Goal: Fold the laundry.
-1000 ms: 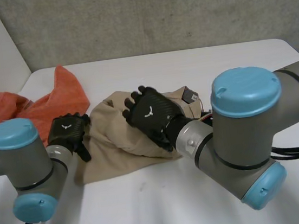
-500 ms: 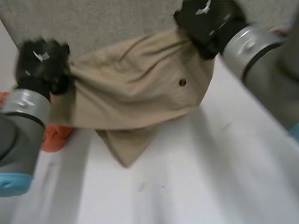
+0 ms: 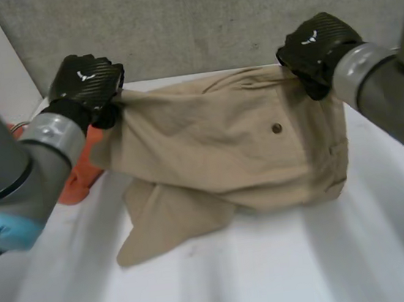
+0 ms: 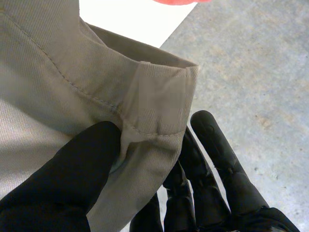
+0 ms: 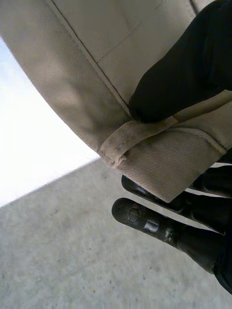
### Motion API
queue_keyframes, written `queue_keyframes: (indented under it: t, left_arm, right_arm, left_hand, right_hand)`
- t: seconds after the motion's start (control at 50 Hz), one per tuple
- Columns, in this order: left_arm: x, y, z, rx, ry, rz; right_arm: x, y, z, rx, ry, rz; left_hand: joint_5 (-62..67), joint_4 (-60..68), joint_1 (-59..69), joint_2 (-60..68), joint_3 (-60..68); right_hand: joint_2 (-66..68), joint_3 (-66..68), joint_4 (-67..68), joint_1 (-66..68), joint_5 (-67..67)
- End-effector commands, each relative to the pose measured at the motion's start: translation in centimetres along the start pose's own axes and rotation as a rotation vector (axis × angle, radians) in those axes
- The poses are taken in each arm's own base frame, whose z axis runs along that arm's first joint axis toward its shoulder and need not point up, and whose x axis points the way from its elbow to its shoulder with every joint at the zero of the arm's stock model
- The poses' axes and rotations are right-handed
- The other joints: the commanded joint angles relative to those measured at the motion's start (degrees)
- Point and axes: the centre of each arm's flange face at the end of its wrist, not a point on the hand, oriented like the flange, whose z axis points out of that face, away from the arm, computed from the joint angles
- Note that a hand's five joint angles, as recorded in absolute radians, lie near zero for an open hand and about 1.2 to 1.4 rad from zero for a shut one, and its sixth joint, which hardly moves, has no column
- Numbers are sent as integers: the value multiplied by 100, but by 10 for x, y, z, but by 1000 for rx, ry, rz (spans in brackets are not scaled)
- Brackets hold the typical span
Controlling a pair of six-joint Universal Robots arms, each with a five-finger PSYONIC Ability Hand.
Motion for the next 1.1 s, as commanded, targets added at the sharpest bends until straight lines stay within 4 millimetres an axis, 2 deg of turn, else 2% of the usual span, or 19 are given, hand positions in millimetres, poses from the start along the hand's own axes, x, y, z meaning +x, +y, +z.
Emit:
queue_keyframes:
  t: [0.02,0.06,0.08,0.16,0.24,0.28,0.36,0.44,0.46,0.52,0.54,0.64,0.7,0.78,0.84,0.86,0.92,1.0,1.1]
  left_arm:
    - [-30,-34,64,275,-175,96]
    - [-42,-52,73,373,-257,110]
    - [-56,-73,76,473,-347,117]
    - [-80,-114,70,660,-502,107]
    - [-85,-136,56,737,-530,103]
    - [-80,-129,54,707,-509,99]
    - [-58,-92,50,586,-439,93]
    - [-26,-31,39,401,-340,75]
    - [-14,-7,33,331,-303,69]
    - [4,24,21,234,-249,65]
    - [13,41,12,179,-220,63]
    - [43,75,-12,55,-134,56]
    - [62,87,-30,-20,-63,60]
    - [73,95,-57,-153,23,60]
    - [71,90,-72,-221,60,51]
    - [70,88,-82,-267,86,47]
    - [66,80,-98,-341,124,42]
    - [56,65,-109,-348,113,2]
    - [37,59,-107,-332,35,-116]
  right_arm:
    - [28,-31,53,321,255,112]
    - [41,-46,57,416,325,126]
    - [55,-60,57,502,394,140]
    - [81,-89,50,664,536,156]
    - [85,-95,45,687,552,154]
    - [81,-92,45,667,530,153]
    - [66,-70,51,563,454,156]
    - [30,-34,57,425,299,139]
    - [16,-16,59,364,235,135]
    - [-5,20,62,249,134,135]
    - [-23,40,60,173,66,141]
    - [-67,94,47,-39,-100,142]
    - [-78,112,35,-109,-142,148]
    - [-77,122,19,-161,-158,155]
    - [-75,120,3,-176,-170,148]
    - [-75,120,-2,-178,-175,145]
    - [-77,115,-18,-164,-201,145]
    - [-76,118,-33,-156,-229,163]
    - [-70,134,-37,-180,-225,196]
  left_hand:
    - [1427,1142,1647,1174,1183]
    - [1427,1142,1647,1174,1183]
    - [1427,1142,1647,1174,1183]
    - [1427,1142,1647,1174,1183]
    - [1427,1142,1647,1174,1183]
    - [1427,1142,1647,1174,1183]
    - [1427,1142,1647,1174,1183]
    - [1427,1142,1647,1174,1183]
    - [1427,1142,1647,1174,1183]
    - [1427,1142,1647,1174,1183]
    - [1427,1142,1647,1174,1183]
    - [1228,943,1448,976,985]
    - [307,22,527,55,63]
    - [-636,-921,-417,-889,-880]
    - [-1461,-1746,-1241,-1713,-1704]
    - [-2414,-2699,-2194,-2666,-2657]
    - [-3748,-4033,-3528,-4000,-3991]
    - [-3853,-4138,-3633,-4106,-4097]
    - [-3819,-4104,-3599,-4072,-4063]
  right_hand:
    - [1297,1229,1197,2419,1460]
    - [1297,1229,1197,2419,1460]
    - [1297,1229,1197,2419,1460]
    - [1297,1229,1197,2419,1460]
    - [1297,1229,1197,2419,1460]
    - [1297,1229,1197,2419,1460]
    - [1297,1229,1197,2419,1460]
    - [1297,1229,1197,2419,1460]
    - [1297,1229,1197,2419,1460]
    - [1297,1229,1197,2419,1460]
    - [1297,1229,1197,2419,1460]
    - [1297,1229,1197,2419,1460]
    - [1297,1229,1197,2419,1460]
    - [1297,1229,1197,2419,1460]
    - [1297,1229,1197,2419,1460]
    - [1297,1229,1197,2419,1460]
    - [1297,1229,1197,2419,1460]
    - [1297,1229,1197,2419,1460]
    - [1297,1229,1197,2419,1460]
